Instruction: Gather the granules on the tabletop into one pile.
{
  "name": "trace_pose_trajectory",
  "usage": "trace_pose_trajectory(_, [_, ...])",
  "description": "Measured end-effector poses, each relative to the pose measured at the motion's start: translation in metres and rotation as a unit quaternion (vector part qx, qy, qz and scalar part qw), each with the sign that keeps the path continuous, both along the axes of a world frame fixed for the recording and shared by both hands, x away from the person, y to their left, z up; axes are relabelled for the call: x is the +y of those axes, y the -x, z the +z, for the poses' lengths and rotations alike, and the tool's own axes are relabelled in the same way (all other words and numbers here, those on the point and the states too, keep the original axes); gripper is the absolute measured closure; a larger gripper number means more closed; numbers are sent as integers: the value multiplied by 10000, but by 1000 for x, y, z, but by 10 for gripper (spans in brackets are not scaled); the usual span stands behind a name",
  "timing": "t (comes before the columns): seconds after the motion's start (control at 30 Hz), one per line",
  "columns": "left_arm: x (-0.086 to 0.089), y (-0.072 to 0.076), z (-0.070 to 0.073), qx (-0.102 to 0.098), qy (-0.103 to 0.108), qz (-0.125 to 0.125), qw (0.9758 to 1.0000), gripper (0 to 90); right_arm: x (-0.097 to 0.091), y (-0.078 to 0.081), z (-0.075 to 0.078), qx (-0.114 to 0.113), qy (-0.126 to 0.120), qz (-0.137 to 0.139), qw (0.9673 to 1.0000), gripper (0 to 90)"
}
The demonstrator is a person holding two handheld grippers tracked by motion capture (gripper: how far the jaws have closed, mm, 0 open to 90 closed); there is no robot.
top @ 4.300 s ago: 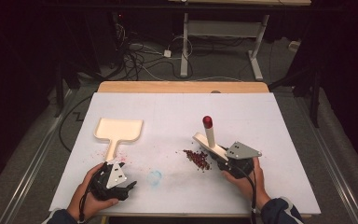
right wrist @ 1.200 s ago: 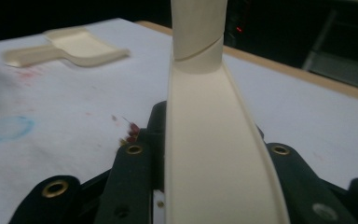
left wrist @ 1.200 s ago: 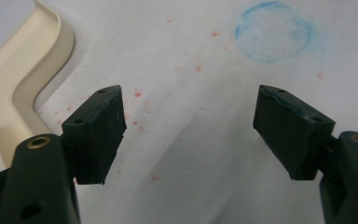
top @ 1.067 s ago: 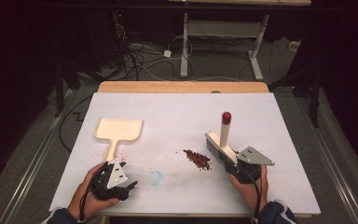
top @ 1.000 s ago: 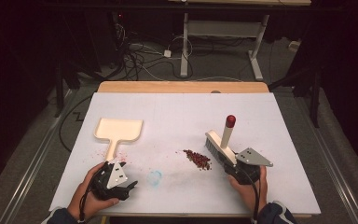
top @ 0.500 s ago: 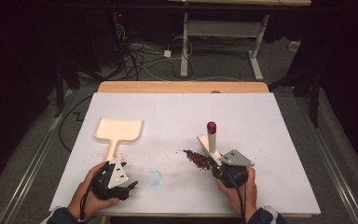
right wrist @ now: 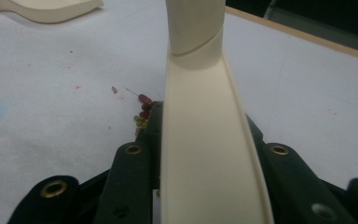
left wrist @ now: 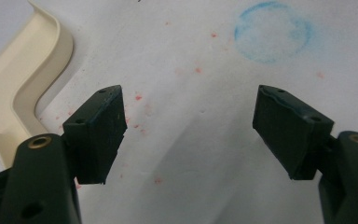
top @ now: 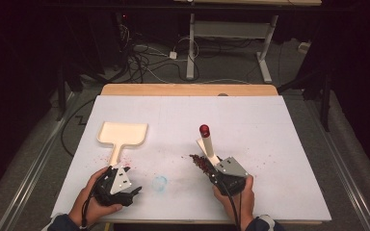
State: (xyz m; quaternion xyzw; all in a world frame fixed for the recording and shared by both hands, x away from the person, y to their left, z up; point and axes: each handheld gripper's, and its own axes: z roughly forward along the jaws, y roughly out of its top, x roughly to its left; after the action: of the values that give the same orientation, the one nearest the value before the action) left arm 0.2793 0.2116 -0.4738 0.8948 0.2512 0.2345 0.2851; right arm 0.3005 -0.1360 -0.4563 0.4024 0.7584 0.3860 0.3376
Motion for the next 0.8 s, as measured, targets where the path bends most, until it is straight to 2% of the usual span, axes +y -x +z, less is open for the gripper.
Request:
trace_pose_trajectory(0.2, [1, 1, 1, -29, 2, 24, 10000, 246, -19, -5, 11, -93, -149, -28, 9998, 679])
trace_pose_trajectory(0.3, [2, 1, 2, -42, 38, 51, 10000, 246, -35, -7, 21, -274, -277, 132, 9992, 679])
trace_pose_trajectory(0.4, [3, 1, 2, -54, 50, 76, 9999, 246, -51, -7, 30, -361, -380, 239, 9983, 679])
trace_pose_trajectory(0.47, [3, 1, 3, -71, 59, 99, 9999, 246, -64, -9, 35, -343, -443, 370, 9977, 679])
trace_pose_trajectory(0.6, [4, 1, 3, -75, 65, 144, 9998, 246, -90, -10, 52, -232, -357, 587, 9974, 678])
trace_pose_trajectory(0.77, [5, 0, 4, -65, 62, 161, 9998, 246, -120, -3, 67, -22, -804, 752, 9939, 678])
trace_pose_trajectory(0.8, [5, 0, 3, -58, 48, 155, 9999, 246, -127, 0, 71, 130, -876, 852, 9924, 678])
